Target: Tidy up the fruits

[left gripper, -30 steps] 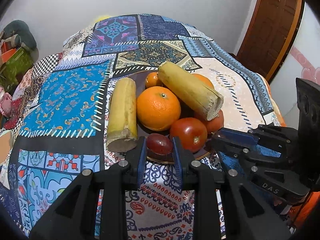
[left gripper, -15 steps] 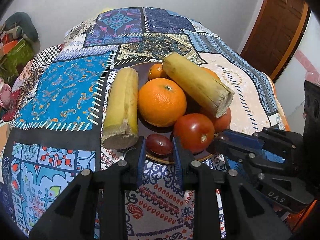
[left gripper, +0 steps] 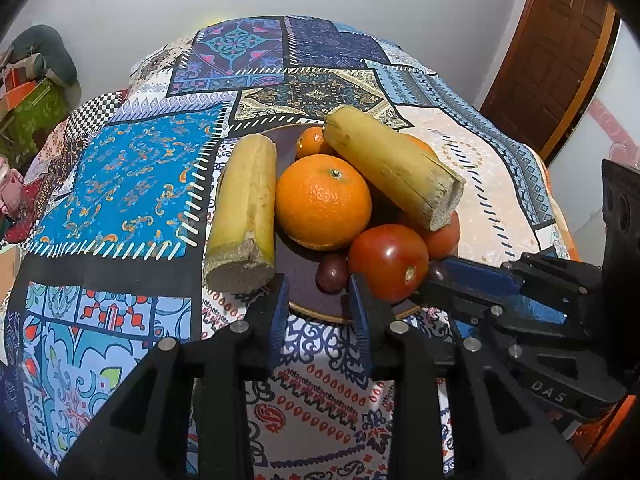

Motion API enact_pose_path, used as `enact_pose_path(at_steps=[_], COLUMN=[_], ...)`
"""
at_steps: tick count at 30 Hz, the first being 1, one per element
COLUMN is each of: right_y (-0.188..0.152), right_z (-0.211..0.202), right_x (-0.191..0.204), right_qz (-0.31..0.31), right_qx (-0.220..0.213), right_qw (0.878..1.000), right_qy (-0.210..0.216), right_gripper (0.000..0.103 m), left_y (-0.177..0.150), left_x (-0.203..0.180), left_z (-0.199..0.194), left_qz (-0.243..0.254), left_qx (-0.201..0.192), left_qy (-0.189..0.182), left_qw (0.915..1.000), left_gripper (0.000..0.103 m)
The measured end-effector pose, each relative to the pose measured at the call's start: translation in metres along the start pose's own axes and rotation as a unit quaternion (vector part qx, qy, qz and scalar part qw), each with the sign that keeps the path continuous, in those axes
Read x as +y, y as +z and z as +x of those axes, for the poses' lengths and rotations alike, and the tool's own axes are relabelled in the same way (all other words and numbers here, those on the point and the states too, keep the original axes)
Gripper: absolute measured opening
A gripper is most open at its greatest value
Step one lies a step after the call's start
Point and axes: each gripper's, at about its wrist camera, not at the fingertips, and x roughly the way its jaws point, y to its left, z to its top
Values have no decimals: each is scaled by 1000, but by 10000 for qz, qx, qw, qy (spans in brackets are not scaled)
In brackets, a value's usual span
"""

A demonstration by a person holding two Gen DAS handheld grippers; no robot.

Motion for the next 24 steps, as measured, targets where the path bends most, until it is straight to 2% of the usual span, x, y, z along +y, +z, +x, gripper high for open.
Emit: enact_pose_path(at_steps=[6,11,17,21,24], right_y=[0,-1,-2,-6,-11], right_z=[-19,-53,-112,-154,-184], right_x=[0,10,33,54,73], right_qz=[43,33,-9,-6,-110], right_qx=[-192,-488,-1089,-1549,-1967], right_qw=[9998,9986,9936,9873,9791], right_qy=[-81,-187,-314,-358,-509], right_gripper=[25,25,25,28,35], left_y=[-7,-14,-24,-34,-43], left_x=[-3,-10,-23,-33,-43], left_z=[-14,-45,-116,-173,-209], left_qz=[43,128,254,268,348], left_qx=[-101,-408,-1145,-1743,-2109], left_qy=[80,111,184,168,126], left_qw=[9999,9990,9929,9842,9768], left_gripper=[33,33,33,33,33])
